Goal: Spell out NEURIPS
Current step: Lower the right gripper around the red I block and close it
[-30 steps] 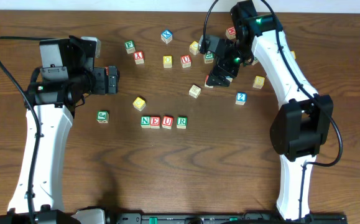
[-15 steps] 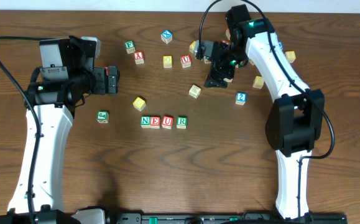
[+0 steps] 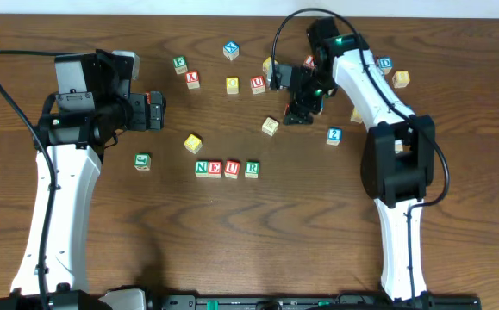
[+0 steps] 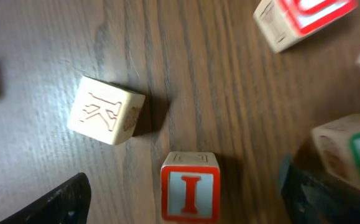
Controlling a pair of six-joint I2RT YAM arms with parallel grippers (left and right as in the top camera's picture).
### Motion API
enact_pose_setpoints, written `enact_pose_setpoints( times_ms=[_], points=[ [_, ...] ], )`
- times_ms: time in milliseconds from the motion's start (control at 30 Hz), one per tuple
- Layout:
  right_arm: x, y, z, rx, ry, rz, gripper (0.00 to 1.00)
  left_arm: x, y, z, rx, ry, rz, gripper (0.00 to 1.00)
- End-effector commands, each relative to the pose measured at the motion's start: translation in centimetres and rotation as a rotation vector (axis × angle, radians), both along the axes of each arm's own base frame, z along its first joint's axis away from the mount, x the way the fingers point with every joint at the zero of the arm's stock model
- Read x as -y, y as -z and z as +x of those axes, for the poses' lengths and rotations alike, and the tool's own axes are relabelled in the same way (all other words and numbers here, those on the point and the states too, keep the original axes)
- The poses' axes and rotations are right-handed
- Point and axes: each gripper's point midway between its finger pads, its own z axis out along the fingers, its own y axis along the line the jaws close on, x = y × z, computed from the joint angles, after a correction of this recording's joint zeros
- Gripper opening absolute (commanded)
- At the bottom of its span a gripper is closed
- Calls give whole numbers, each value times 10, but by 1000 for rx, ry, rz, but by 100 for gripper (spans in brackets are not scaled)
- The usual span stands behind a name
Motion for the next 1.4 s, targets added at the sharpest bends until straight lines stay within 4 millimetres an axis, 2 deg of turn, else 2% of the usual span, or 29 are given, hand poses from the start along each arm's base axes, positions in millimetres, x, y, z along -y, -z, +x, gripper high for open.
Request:
enact_pose_setpoints(
  times_ms=[0, 167, 333, 500, 867, 1167, 1367],
  points=[
    [1, 6, 3, 3, -11, -4, 89, 0, -11, 3, 27, 4, -8, 97],
    [3, 7, 4, 4, -9, -6, 81, 0, -11, 3, 27, 4, -8, 98],
    [11, 7, 6, -4, 8, -4, 79, 0, -11, 3, 27, 4, -8, 97],
    [12, 7, 6, -5, 11, -4, 72, 0, -11, 3, 27, 4, -8, 97],
    [10, 10, 3, -21, 8, 15, 68, 0, -11, 3, 27, 4, -8, 98],
    [11, 25, -2, -63, 10, 12, 65, 0, -11, 3, 27, 4, -8, 97],
    [10, 25, -4, -69, 10, 15, 63, 0, -11, 3, 27, 4, -8, 98]
  ],
)
